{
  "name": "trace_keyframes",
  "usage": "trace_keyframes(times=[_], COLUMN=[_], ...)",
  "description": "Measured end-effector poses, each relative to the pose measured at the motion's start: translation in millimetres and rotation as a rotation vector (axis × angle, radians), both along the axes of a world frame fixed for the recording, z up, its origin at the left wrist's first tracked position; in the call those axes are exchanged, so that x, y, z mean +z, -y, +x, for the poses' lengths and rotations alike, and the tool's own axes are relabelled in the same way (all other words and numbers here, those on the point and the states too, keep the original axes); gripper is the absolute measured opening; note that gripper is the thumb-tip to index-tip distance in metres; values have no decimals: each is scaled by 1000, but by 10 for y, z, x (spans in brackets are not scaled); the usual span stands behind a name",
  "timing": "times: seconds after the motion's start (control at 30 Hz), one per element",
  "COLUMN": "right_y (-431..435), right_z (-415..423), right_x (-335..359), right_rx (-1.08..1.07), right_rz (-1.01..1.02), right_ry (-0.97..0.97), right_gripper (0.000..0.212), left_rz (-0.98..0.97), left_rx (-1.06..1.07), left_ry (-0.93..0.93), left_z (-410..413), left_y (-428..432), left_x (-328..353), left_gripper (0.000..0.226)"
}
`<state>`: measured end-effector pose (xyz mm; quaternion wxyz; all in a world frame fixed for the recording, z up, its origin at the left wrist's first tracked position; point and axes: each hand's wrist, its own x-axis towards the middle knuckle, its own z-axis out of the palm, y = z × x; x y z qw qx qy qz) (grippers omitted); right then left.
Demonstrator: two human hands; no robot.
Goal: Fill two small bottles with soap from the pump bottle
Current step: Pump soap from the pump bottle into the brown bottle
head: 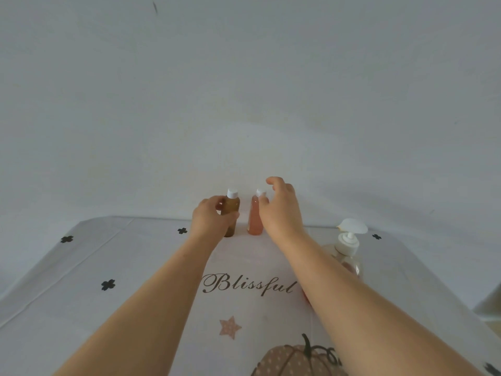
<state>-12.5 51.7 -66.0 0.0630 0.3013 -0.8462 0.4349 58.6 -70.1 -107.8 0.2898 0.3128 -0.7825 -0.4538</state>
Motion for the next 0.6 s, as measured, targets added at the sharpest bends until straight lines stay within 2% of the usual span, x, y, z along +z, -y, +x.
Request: trace_keyframes(times=[0.13,0.23,0.47,0.6], right_y=[-76,-175,-547,-854], right_z=[108,204,541,671], right_x=[47,100,164,197], right_rx=[14,25,64,35], right_rz=[7,13,91,208], right_ry=[5,8,93,80], right_gripper=[32,23,41,57], left_rz=[54,65,-34,-173], left_rx=[-22,-67,-140,-183], left_ry=[-96,-164,-143,-69], left_z=[136,272,699,894], left_y=[-229,-404,-805,-984], left_x=[119,174,308,280], left_gripper=[17,24,16,28])
